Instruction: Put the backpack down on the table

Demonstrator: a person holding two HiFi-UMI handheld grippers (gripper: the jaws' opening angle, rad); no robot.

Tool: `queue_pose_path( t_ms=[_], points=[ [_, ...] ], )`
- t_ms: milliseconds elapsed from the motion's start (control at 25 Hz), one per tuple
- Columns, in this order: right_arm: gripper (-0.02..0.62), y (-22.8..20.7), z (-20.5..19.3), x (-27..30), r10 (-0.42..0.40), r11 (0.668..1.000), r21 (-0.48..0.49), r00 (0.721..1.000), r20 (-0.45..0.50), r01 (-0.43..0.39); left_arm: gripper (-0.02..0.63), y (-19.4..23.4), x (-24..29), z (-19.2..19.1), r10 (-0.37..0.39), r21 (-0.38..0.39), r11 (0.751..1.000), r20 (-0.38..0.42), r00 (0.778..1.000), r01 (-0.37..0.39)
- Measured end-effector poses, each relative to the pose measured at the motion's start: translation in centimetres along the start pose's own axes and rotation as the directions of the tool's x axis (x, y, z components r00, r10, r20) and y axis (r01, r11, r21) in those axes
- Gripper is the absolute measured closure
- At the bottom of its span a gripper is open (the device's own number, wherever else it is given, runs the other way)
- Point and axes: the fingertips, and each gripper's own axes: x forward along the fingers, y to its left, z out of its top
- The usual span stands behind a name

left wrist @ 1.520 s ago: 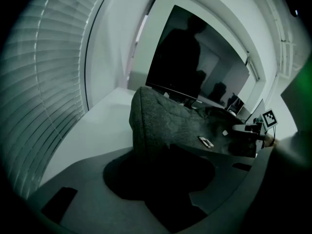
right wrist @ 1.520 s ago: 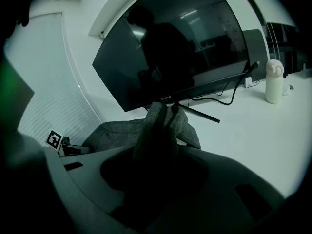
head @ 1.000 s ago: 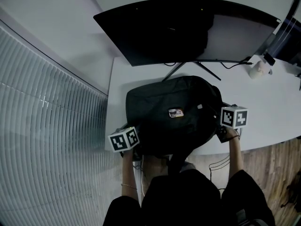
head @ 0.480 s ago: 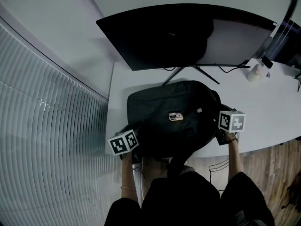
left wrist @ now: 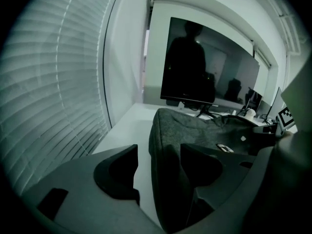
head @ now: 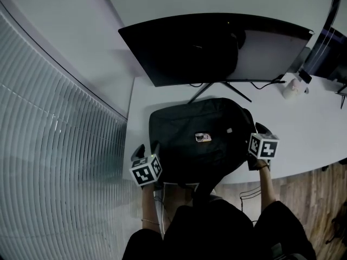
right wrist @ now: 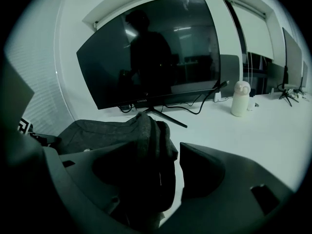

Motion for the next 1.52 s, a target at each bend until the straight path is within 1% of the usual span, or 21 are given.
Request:
queue_pose_path(
  t_ms=[160,240,360,400,480,520,600,680,800,960,1080,1200,1360,1520],
  points=[
    [0.345,-0.4,0.5,-1.3,-0.059,0.998,-0.021,0.997,0.049,0.06,0.399,-0.5,-1.8,1.5,0.03,0.056,0.998,0.088,0.996,-0.035],
    [0.347,-0.4,1.4,-2.1,-0.077,0.996,-0.039,0.993,0.09,0.081,0.467,-0.8,-2.6,2.2,0.031,0.092,0.995,0.124,0.992,-0.043],
    [0.35,0.0,2.5,-3.5,-0.071,0.993,-0.087,0.988,0.135,0.083,0.518,-1.4,-3.8,2.9,0.017,0.136,0.99,0.166,0.986,-0.04],
    [0.367,0.2,2.7,-3.9,-0.063,0.992,-0.096,0.987,0.146,0.078,0.535,-1.6,-4.2,3.1,0.011,0.147,0.988,0.18,0.984,-0.038],
    [0.45,0.3,2.9,-4.8,-0.055,0.992,-0.106,0.985,0.166,0.073,0.558,-2.1,-4.9,3.4,-0.002,0.167,0.985,0.205,0.979,-0.033],
    [0.471,0.3,2.9,-5.2,-0.053,0.992,-0.108,0.983,0.173,0.072,0.566,-2.3,-5.3,3.6,-0.009,0.175,0.984,0.215,0.977,-0.029],
    [0.52,0.4,3.0,-5.9,-0.047,0.992,-0.105,0.982,0.184,0.067,0.572,-2.8,-5.9,3.8,-0.024,0.186,0.982,0.229,0.973,-0.02],
    [0.549,0.5,3.3,-6.5,-0.038,0.993,-0.099,0.98,0.197,0.059,0.577,-3.1,-6.4,4.2,-0.038,0.191,0.982,0.241,0.97,-0.009],
    [0.566,1.0,3.7,-7.8,-0.013,0.995,-0.093,0.976,0.218,0.034,0.581,-3.6,-7.5,4.8,-0.059,0.193,0.981,0.262,0.963,0.007],
    [0.574,2.1,4.6,-9.5,0.037,0.994,-0.106,0.966,0.255,-0.01,0.586,-4.4,-9.0,5.5,-0.086,0.206,0.978,0.296,0.951,0.024],
    [0.575,3.0,5.3,-10.9,0.076,0.992,-0.122,0.954,0.29,-0.042,0.588,-4.9,-10.3,5.9,-0.102,0.204,0.978,0.323,0.941,0.036],
    [0.578,3.7,6.3,-12.3,0.108,0.989,-0.136,0.937,0.333,-0.065,0.589,-5.3,-11.5,6.5,-0.124,0.188,0.98,0.359,0.925,0.059],
    [0.578,4.5,7.5,-14.1,0.142,0.985,-0.148,0.91,0.389,-0.091,0.589,-5.7,-12.8,7.4,-0.136,0.192,0.979,0.402,0.906,0.062],
    [0.581,4.9,8.1,-15.7,0.145,0.985,-0.144,0.89,0.433,-0.09,0.589,-5.9,-14.0,7.9,-0.143,0.186,0.98,0.426,0.893,0.068]
  ],
)
